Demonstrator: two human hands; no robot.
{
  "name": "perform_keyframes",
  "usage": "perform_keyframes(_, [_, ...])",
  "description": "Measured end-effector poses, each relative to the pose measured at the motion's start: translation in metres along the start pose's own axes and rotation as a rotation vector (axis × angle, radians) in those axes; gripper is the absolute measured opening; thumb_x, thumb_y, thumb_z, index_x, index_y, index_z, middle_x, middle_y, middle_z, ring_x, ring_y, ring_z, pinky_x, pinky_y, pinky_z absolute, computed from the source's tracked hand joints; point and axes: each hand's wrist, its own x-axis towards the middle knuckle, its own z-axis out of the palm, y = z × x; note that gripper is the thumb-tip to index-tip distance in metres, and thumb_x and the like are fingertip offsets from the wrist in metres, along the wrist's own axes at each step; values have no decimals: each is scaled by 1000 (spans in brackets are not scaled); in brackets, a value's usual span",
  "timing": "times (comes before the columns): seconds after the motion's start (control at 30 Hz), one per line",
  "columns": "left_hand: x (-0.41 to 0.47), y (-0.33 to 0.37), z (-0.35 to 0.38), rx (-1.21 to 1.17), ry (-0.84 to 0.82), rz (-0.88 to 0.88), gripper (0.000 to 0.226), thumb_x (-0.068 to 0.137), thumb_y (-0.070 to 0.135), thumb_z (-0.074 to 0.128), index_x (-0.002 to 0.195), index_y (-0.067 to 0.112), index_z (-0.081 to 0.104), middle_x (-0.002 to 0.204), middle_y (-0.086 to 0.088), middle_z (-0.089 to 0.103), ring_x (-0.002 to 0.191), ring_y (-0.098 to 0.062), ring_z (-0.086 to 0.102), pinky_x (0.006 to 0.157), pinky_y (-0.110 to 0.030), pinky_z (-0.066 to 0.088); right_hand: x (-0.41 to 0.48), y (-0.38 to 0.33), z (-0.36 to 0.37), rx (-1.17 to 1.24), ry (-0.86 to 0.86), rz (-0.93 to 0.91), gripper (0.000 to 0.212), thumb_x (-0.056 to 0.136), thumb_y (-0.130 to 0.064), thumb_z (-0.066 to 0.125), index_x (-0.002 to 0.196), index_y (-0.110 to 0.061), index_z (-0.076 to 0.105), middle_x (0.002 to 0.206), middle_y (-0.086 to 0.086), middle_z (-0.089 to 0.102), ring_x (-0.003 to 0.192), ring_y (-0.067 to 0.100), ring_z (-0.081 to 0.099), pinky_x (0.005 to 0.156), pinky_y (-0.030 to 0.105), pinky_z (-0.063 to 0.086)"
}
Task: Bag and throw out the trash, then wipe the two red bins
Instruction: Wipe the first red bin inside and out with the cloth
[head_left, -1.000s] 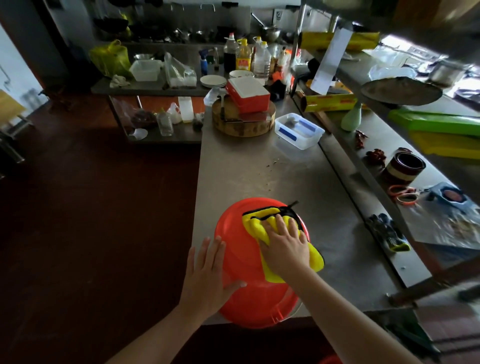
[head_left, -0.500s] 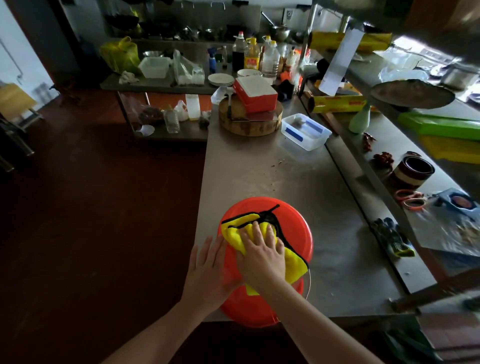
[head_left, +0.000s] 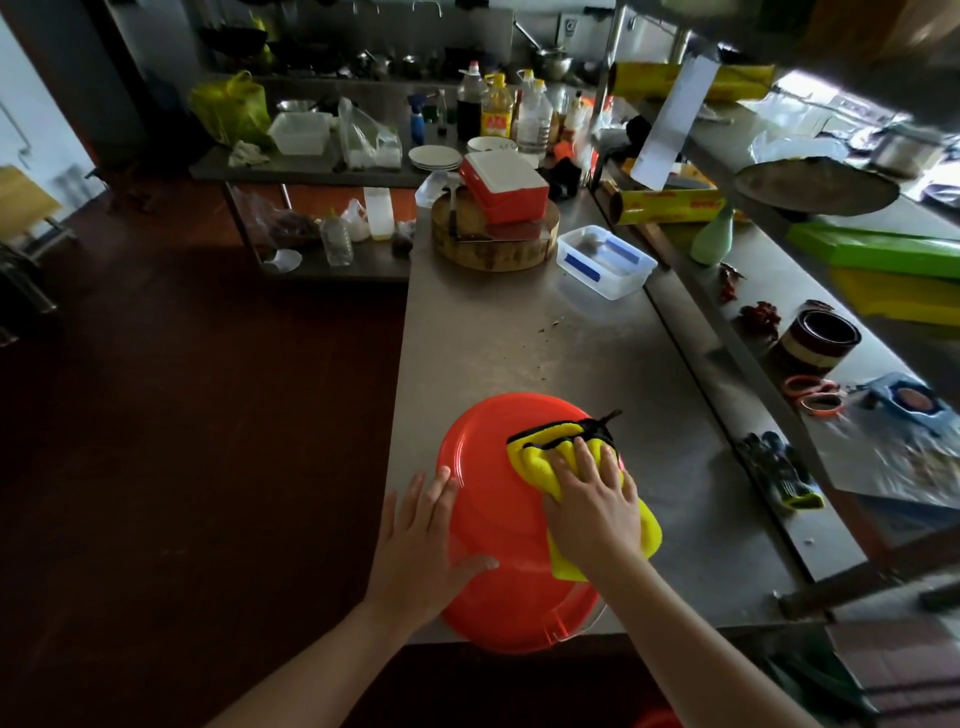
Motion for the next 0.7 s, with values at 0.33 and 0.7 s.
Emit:
perform_keyframes(0.33, [-1,-2,2,16,44,7,105,75,86,49,152,16,41,160,0,36,148,-28,34,119,-53,23,-28,-59,17,88,-46,-151,65,99,-59,36,158,-45,12,170,-11,-3,157,27,-6,120,54,14])
perform_keyframes(0.7, [3,2,0,-42,20,13,112,76,94,41,155,17,30,164,1,25,153,-24,19,122,-54,18,-26,21,-1,11,57,-19,60,95,-59,47,152,-49,31,168,-12,14,153,26,14,116,46,24])
